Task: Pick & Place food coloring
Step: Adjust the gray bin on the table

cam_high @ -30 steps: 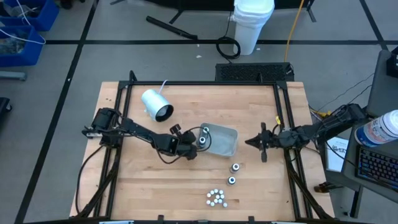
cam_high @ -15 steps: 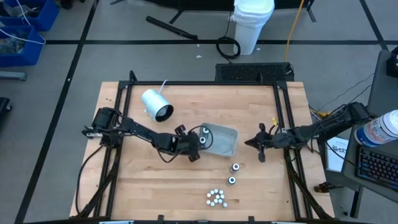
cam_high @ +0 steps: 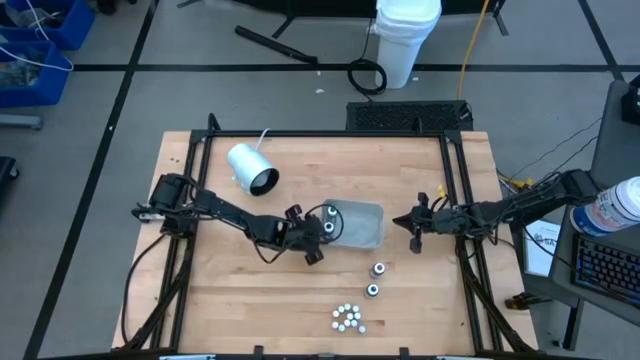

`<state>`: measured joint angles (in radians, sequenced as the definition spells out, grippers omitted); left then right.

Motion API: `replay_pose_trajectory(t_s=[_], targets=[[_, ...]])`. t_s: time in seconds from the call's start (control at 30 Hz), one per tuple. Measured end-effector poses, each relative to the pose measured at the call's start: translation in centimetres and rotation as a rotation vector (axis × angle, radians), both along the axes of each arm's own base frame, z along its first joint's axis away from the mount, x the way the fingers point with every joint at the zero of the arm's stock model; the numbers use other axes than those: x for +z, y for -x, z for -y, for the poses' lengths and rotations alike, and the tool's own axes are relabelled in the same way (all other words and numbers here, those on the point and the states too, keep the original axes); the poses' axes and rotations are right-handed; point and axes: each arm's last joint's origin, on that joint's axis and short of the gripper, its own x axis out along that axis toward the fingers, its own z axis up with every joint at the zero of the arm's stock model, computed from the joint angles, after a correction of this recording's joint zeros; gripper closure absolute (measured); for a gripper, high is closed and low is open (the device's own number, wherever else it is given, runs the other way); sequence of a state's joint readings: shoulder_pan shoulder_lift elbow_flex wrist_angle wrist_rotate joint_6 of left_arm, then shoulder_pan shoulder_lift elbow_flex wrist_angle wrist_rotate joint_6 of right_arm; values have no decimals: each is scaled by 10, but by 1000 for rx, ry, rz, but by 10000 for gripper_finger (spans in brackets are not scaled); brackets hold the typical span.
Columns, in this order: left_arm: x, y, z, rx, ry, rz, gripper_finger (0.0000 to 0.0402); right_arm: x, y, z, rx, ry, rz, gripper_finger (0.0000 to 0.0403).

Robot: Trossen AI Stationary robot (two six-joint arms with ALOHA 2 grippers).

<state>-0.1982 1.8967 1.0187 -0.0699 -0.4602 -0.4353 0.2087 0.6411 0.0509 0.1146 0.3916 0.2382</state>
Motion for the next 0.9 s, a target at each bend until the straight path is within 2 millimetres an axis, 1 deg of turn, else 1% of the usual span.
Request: replay_pose_trajectory(t_s=[0.17,0.27,0.53,0.7,0.8,0.9], targets=[[-14,-3,4,-25,8,-19,396,1,0,0,1,-5,7,403],[-18,-3,4,-31,13,-29,399,1,-1,0,1,-7,12,403],[-17,-4,4,-51,4,-28,398,1,-1,0,9,8,10,403],[-14,4,2,-9,-22,-92,396,0,0,0,9,11,0,403],[-11,4,1,-11,-24,-82,397,1,0,0,12,15,4,403],[-7,0,3,-33,-6,-30,394,1,0,0,12,16,6,403]])
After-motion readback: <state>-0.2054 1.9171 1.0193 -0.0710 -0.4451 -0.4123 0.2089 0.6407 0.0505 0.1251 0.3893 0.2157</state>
